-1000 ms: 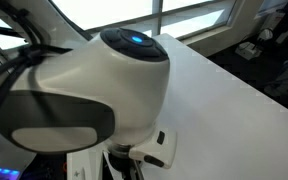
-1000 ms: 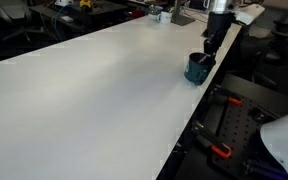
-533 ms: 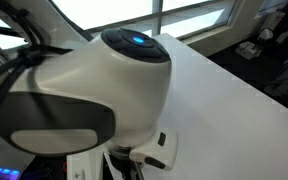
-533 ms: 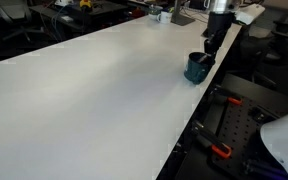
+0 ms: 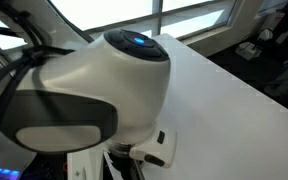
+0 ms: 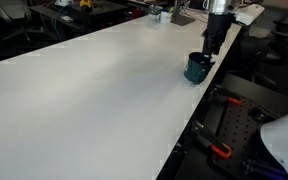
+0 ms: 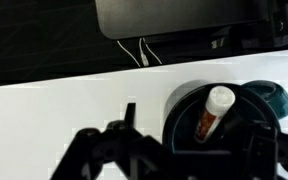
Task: Remove the marker from the cup and put it on the table
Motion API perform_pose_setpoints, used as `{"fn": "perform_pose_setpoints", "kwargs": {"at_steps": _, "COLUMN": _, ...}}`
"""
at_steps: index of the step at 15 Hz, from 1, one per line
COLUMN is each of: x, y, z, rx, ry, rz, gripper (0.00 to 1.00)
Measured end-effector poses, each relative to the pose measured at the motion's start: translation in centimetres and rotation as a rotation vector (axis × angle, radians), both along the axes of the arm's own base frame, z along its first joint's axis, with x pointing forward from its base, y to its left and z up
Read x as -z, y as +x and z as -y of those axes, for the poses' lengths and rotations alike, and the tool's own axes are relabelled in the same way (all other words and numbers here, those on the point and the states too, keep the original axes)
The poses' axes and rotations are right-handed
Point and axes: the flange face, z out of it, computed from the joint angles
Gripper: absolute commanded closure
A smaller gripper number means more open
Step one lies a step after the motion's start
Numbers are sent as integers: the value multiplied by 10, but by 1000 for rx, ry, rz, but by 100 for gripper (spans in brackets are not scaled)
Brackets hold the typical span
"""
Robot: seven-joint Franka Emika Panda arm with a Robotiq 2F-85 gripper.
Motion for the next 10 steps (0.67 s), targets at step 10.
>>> {"fn": "perform_pose_setpoints", "kwargs": {"at_steps": 10, "x": -33, "y": 14, "z": -19, "rx": -19, "ry": -9, "rz": -12, "gripper": 0}}
